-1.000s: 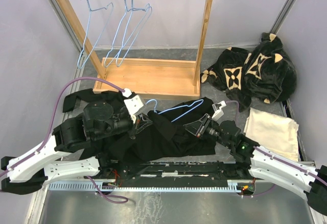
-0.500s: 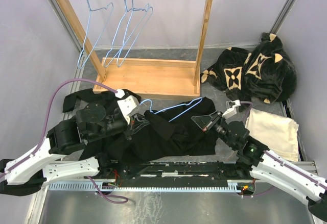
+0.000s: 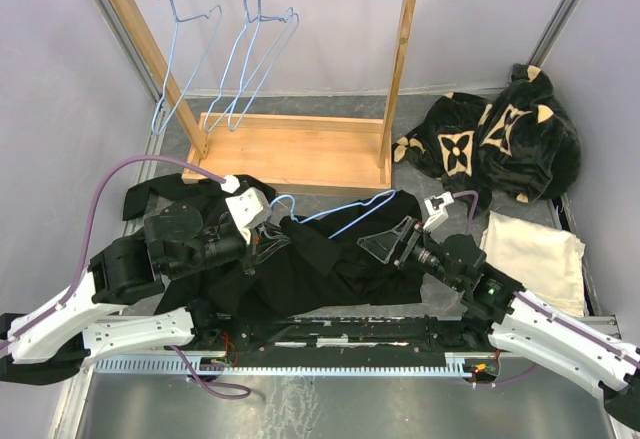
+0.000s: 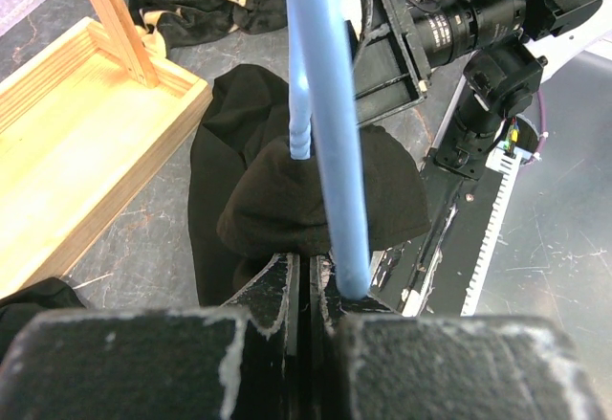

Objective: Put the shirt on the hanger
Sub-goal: Hang the shirt on the hanger.

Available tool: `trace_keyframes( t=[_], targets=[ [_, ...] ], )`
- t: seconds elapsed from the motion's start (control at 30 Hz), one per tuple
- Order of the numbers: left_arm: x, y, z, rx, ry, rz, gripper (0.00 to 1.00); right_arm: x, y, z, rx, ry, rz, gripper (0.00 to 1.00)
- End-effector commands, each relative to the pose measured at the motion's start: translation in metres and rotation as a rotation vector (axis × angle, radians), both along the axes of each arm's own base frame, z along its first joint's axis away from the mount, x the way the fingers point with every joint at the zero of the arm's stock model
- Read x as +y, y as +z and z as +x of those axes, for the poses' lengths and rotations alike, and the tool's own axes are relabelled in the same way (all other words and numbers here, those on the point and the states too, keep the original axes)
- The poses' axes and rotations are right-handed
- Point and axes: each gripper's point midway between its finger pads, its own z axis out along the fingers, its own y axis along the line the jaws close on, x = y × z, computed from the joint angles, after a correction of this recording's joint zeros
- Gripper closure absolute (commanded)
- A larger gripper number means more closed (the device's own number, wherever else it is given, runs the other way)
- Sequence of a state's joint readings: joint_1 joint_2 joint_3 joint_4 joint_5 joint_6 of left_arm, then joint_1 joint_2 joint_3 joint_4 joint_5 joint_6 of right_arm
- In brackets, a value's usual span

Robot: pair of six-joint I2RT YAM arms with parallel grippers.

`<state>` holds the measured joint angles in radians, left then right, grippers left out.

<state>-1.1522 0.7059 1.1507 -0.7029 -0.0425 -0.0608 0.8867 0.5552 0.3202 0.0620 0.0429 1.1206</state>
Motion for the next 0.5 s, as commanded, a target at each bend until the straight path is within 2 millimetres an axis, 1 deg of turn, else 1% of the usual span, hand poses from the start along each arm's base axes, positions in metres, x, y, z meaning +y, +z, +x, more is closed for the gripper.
trace_keyframes(
  t=[0.0, 0.03, 0.13, 0.2, 0.33, 0.47],
  targets=[
    [-0.004, 0.024, -0.003, -0.004, -0.01, -0.088, 0.97, 0.007, 0.044, -0.012, -0.073, 0.072, 0.126, 0.19],
    [-0.004, 0.025, -0.003, -0.004, -0.009, -0.089, 0.97, 0.007, 0.04, -0.013, -0.056, 0.072, 0.13, 0.19],
    [-0.005, 0.027, -0.002, -0.008, -0.01, -0.09, 0.97, 0.008, 0.018, -0.013, 0.047, 0.059, 0.104, 0.17],
    [-0.006, 0.029, -0.001, -0.014, -0.007, -0.09, 0.97, 0.01, 0.008, -0.015, 0.096, 0.063, 0.092, 0.17],
    [-0.009, 0.031, 0.002, -0.027, -0.006, -0.089, 0.97, 0.012, -0.001, -0.014, 0.168, 0.048, 0.116, 0.17],
    [-0.012, 0.033, 0.004, -0.039, -0.006, -0.088, 0.97, 0.013, -0.002, -0.013, 0.217, 0.028, 0.144, 0.17]
  ],
)
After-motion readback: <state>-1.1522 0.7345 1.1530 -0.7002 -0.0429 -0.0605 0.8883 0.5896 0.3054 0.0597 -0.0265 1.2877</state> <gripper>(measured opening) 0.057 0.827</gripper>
